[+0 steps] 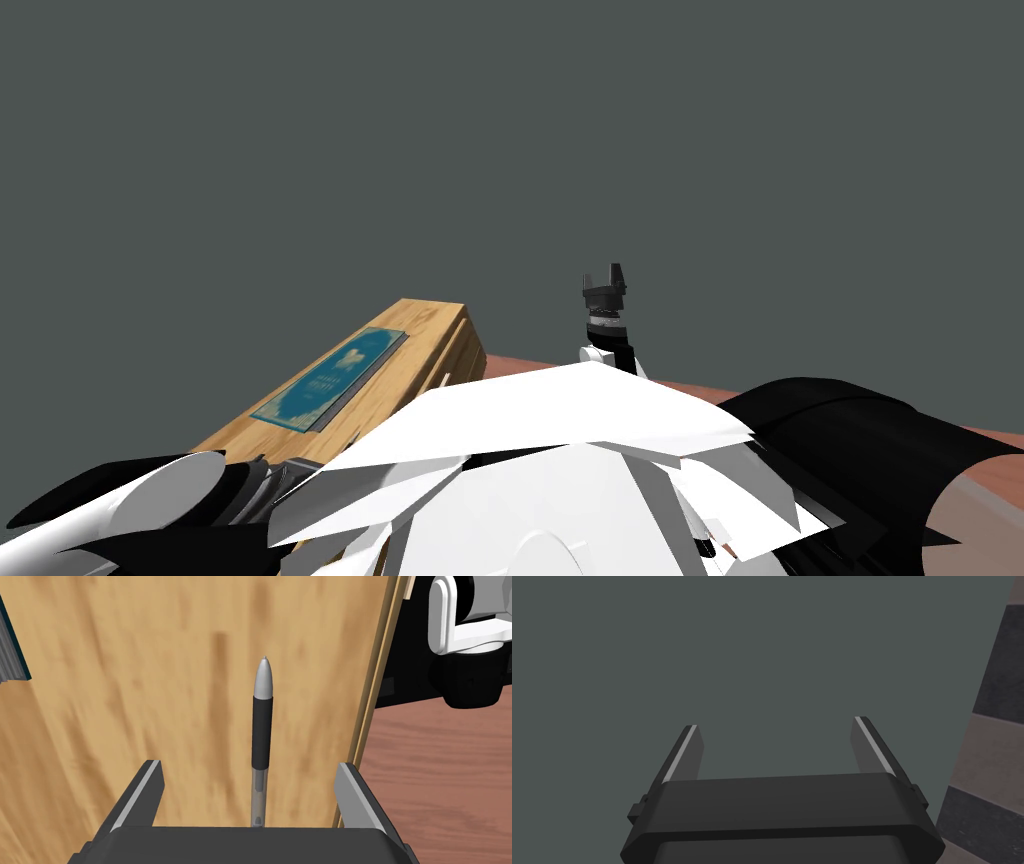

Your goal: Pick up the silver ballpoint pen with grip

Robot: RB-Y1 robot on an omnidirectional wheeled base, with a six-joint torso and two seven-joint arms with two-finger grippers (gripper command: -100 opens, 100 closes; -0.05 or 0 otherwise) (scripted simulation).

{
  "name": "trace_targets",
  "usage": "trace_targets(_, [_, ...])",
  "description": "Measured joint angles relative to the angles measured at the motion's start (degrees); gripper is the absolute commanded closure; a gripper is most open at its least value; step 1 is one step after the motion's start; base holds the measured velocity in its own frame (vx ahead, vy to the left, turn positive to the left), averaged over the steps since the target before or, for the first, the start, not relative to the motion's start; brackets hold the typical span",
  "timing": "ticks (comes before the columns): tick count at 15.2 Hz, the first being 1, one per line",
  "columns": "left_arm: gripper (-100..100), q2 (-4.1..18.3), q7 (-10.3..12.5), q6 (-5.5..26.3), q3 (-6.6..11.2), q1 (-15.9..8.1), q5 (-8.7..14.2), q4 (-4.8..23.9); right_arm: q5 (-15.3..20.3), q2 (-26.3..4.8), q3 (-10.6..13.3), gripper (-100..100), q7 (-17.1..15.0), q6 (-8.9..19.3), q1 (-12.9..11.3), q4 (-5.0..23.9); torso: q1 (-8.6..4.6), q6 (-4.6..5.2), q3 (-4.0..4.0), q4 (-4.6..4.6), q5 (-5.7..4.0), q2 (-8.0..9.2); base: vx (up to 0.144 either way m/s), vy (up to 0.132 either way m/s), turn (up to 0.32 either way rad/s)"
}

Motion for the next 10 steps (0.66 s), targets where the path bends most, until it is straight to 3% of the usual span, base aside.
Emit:
trace_targets(1, [100, -0.03, -0.23, -0.35, -0.08, 0.00, -0.11, 0.26, 0.00, 0.00, 0.00, 0, 0.00, 0.00, 0.00, 0.00, 0.01, 0.00, 0.00, 0.00, -0.01, -0.01, -0.003, -0.005, 0.001])
trace_targets(6, [100, -0.04, -0.23, -0.33, -0.08, 0.01, -0.08, 0.25, 0.00, 0.00, 0.00, 0, 0.00, 0.00, 0.00, 0.00, 0.13, 0.01, -0.03, -0.01, 0.03, -0.06, 0.002, 0.002, 0.003])
trace_targets(10, [100, 0.19, 1.37, 2.45, 1.28, 0.48, 1.60, -3.22, 0.00, -0.01, -0.01, 0, 0.00, 0.00, 0.01, 0.00, 0.20, 0.01, -0.06, -0.02, 0.01, -0.12, 0.015, 0.023, 0.010])
